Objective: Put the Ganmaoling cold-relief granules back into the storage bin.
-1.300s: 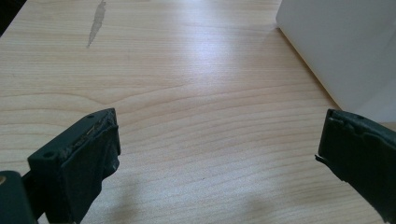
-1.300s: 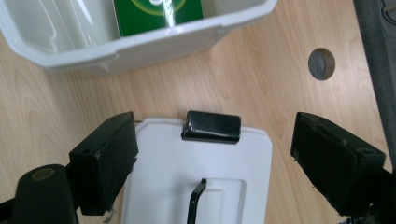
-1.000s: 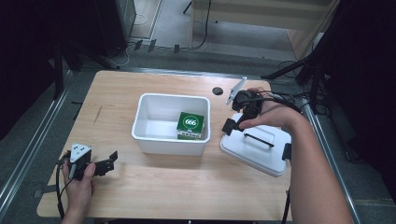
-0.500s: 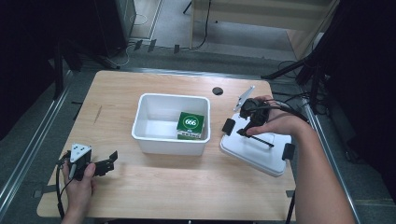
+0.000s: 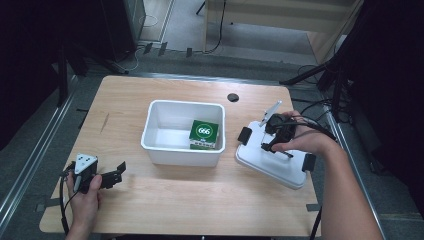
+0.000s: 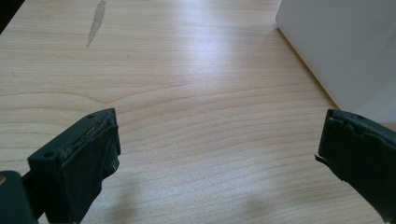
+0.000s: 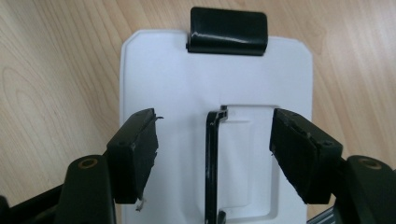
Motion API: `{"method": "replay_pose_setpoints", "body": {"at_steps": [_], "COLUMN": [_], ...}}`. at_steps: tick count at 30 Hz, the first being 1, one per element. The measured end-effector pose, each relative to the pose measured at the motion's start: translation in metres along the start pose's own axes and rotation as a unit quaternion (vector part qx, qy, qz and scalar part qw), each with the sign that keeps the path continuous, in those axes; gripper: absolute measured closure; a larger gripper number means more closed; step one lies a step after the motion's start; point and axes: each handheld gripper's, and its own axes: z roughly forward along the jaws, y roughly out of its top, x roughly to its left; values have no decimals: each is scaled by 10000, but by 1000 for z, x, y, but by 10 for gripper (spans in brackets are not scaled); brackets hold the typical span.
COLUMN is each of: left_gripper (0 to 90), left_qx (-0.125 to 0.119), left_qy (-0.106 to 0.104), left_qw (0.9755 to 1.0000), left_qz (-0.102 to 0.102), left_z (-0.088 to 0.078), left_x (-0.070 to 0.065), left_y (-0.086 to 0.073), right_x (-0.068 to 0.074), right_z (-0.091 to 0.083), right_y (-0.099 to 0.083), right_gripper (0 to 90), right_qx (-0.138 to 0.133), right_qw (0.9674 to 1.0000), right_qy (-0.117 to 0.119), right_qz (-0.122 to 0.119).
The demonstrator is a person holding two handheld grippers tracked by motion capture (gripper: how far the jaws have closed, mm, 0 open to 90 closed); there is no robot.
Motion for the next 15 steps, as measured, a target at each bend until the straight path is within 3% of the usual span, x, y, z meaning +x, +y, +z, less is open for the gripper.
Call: {"method": "replay_pose_setpoints", "body": {"at_steps": [15], "left_gripper": [0], "left_qx": [27], "left_qy": [-6], "left_qw": [10000], "left_qz": [19], "left_z": [0], "left_x": [0], "left_y": [0], "right_x": [0], "right_z": [17], "right_y": [-29], "right_gripper": [392], "right_qx": [236], "right_qw": [9995], "right_qy": [-58], "right_qz": [186]}}
